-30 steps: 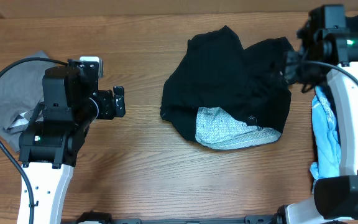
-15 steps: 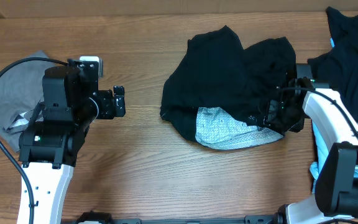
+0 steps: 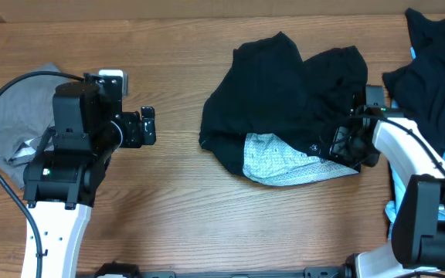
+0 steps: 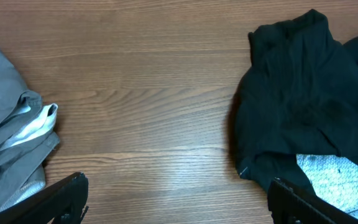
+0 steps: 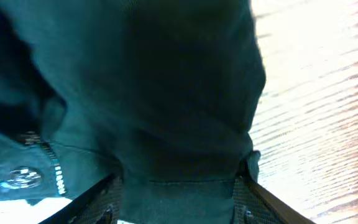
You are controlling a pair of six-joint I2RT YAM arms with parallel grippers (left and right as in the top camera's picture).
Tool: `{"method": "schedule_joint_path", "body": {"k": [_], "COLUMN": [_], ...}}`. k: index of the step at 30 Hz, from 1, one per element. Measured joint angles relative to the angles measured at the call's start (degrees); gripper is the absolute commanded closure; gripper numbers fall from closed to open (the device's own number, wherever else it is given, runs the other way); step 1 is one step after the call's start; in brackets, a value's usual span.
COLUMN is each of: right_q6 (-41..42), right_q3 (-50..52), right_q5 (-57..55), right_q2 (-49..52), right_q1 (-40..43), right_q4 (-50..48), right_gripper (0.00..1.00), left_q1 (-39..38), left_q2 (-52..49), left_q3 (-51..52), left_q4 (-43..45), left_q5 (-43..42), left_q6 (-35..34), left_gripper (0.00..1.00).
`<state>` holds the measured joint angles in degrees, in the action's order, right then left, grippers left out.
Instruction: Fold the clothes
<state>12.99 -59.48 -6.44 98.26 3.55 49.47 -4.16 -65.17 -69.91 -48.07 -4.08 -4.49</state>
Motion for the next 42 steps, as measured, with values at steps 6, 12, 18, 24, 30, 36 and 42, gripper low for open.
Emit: {"method": "schedule_joint_path", "body": {"k": [6, 12, 18, 24, 30, 36, 42], "right_q6": [0.4, 0.5, -2.3, -9.6, -13.9, -8.4, -7.3], "right_q3": [0.4, 0.5, -22.6, -51.6, -52.3, -62.5, -64.9], "right_q5": [-0.6, -0.4, 4.0, 11.6, 12.2, -4.2, -5.5], "right_q2": [0.0, 0.0, -2.9, -10.2, -8.9, -10.1, -12.1], "right_q1": [0.0, 0.0, -0.1, -0.3, -0.3, 0.8, 1.7], "right_q4": [-0.6, -1.0, 13.9, 20.9, 19.8, 17.6, 22.3], "right_gripper": [0.96, 0.96, 0.96, 0.96, 0.96, 0.96, 0.96], "left_q1": [0.0, 0.0, 0.0, 0.0, 0.0, 0.0, 0.0], "left_q2": [0.0, 0.0, 0.0, 0.0, 0.0, 0.0, 0.0], "left_q3": [0.0, 0.0, 0.0, 0.0, 0.0, 0.0, 0.0], "left_q4": [0.0, 0.0, 0.8, 0.9, 0.9, 0.9, 1.4], "left_q5": [0.0, 0.0, 0.0, 0.0, 0.0, 0.0, 0.0], "left_q6": [0.0, 0.0, 0.0, 0.0, 0.0, 0.0, 0.0], "left_gripper": [0.05, 0.05, 0.05, 0.02, 0.02, 0.01, 0.01]}}
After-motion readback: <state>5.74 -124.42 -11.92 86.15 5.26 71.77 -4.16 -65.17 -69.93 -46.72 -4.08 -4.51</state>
